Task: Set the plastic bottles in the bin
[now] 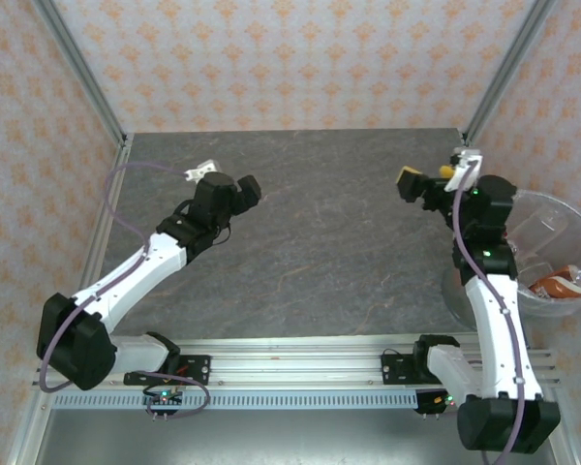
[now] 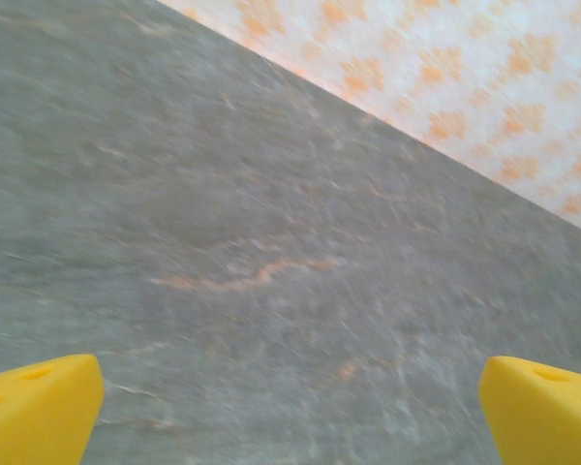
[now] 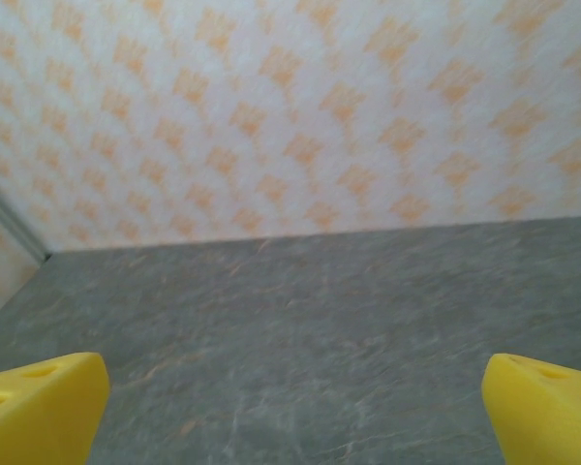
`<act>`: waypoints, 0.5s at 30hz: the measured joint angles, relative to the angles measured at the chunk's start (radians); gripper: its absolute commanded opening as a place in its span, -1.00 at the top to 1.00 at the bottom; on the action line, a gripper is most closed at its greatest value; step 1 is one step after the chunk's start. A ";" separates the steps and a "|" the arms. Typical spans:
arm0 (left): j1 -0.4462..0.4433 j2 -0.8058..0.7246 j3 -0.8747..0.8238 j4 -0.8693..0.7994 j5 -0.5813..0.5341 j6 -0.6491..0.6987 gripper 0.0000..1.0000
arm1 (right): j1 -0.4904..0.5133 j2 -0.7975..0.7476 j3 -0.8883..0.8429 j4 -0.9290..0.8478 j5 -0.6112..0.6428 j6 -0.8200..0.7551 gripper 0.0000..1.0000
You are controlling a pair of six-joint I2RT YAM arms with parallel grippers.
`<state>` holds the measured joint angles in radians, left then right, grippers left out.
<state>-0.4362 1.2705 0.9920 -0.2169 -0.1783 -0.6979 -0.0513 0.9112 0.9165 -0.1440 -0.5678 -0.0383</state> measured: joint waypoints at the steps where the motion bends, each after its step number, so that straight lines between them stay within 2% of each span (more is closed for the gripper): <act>1: 0.016 -0.015 -0.002 -0.013 -0.025 0.007 -1.00 | 0.027 0.017 -0.016 0.012 0.011 -0.001 -0.98; 6: 0.087 -0.105 -0.024 -0.066 -0.164 0.056 -1.00 | 0.145 0.150 -0.076 0.065 0.093 -0.023 -0.98; 10: 0.128 -0.165 -0.056 -0.103 -0.269 0.112 -1.00 | 0.197 0.243 -0.079 0.082 0.172 -0.048 -0.98; 15: 0.174 -0.222 -0.122 -0.150 -0.459 0.196 -1.00 | 0.226 0.311 -0.093 0.094 0.287 -0.078 -0.98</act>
<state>-0.2626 1.0481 0.8696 -0.3668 -0.6369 -0.5014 0.1749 1.2221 0.8234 -0.0502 -0.2810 -0.1165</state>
